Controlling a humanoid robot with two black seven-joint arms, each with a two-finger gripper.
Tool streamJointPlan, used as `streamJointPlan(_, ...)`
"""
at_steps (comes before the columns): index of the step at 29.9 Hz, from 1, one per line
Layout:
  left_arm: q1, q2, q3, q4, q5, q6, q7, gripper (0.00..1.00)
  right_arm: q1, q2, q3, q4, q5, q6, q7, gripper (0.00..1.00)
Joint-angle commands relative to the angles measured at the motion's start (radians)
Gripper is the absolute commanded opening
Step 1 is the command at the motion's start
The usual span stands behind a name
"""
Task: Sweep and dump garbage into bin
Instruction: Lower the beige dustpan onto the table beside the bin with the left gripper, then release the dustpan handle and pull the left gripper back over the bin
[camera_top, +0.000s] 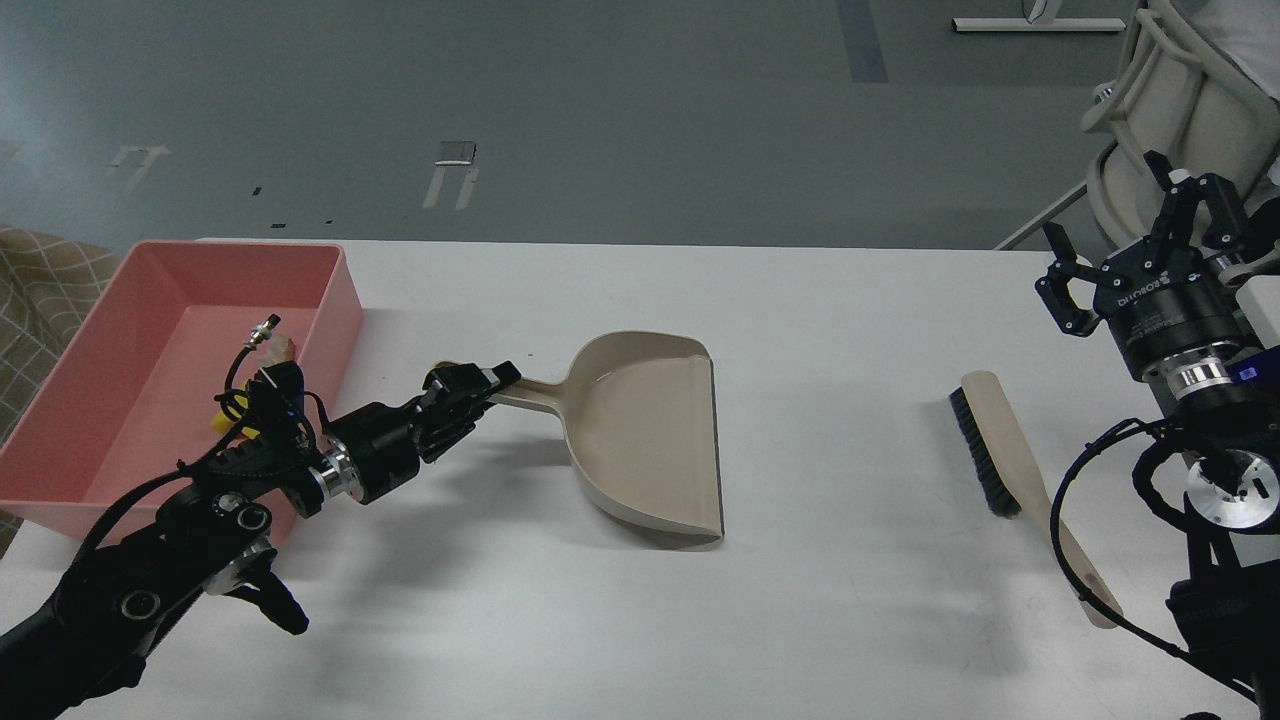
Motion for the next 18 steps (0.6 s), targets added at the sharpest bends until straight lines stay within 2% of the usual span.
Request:
streamJointPlan(1, -0.006, 0.002, 0.002, 0.002, -0.001, 0.002, 0.0, 0.05, -0.005, 0.0, 0.002, 0.001, 0.0, 0.0, 0.001, 1.0)
streamJointPlan(7, -0.011, -0.006, 0.003, 0.008, 0.001, 0.002, 0.0, 0.06, -0.012, 0.0, 0.006, 0.004, 0.0, 0.0, 0.001, 1.0)
streamJointPlan(10, -0.012, -0.01, 0.003, 0.009, -0.001, 0.004, 0.0, 0.1, -0.014, 0.0, 0.006, 0.009, 0.0, 0.0, 0.001, 1.0)
streamJointPlan(18, -0.021, -0.009, 0.003, 0.058, -0.001, 0.007, -0.002, 0.27, -0.015, 0.002, 0.006, 0.012, 0.0, 0.0, 0.001, 1.0)
